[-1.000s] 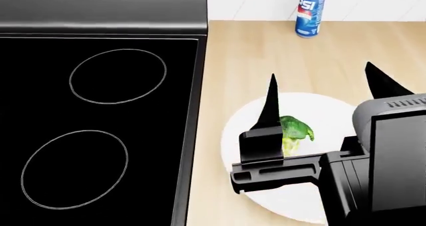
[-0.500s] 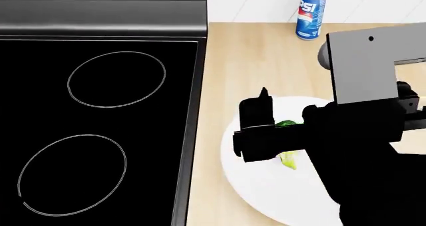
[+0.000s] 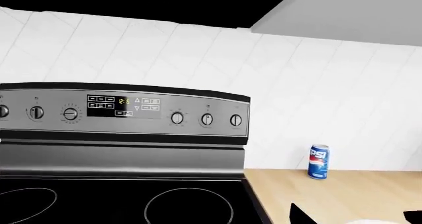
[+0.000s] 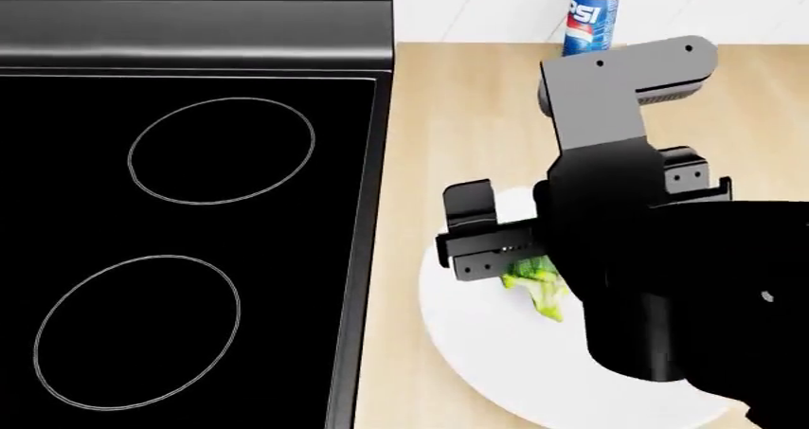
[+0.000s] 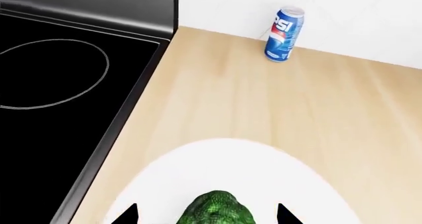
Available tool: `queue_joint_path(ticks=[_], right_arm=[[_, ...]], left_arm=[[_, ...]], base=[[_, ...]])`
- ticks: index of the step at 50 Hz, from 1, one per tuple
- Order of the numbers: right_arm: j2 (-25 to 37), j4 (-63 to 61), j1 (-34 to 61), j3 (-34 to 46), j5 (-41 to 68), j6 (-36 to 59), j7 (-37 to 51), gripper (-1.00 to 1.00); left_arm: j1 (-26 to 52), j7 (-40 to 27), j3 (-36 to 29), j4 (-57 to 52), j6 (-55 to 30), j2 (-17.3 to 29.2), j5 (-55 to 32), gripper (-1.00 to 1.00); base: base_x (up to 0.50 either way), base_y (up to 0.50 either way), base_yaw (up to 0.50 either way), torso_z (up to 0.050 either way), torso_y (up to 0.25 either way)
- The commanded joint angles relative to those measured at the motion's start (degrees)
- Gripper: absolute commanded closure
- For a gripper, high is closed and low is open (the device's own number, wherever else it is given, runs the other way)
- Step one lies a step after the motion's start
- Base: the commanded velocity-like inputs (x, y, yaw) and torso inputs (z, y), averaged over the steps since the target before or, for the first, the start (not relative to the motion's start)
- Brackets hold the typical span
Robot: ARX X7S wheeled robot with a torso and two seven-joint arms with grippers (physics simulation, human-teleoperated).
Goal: Pick the broccoli from the counter and place it in the microwave.
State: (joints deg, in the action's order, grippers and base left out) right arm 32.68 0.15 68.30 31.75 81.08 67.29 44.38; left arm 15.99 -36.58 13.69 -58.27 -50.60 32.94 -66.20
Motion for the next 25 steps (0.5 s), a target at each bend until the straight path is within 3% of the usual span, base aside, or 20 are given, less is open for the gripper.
queue_joint_path(ticks=[1, 25], right_arm=[[-1.8, 6.2, -0.5, 4.4, -6.2, -1.9, -4.8, -1.0], [-3.6, 11.3, -2.0, 7.9, -11.2, -5.3, -8.4, -1.0]], left_arm=[[-1.4, -0.1, -0.2, -0.1, 1.4, 0.7, 0.0, -1.0], [-2.7, -2.3, -1.4, -0.6, 3.8, 2.2, -1.5, -1.0]], base=[[0.0, 0.0, 0.0, 0.0, 0.0], [0.0, 0.0, 0.0, 0.0, 0.0]])
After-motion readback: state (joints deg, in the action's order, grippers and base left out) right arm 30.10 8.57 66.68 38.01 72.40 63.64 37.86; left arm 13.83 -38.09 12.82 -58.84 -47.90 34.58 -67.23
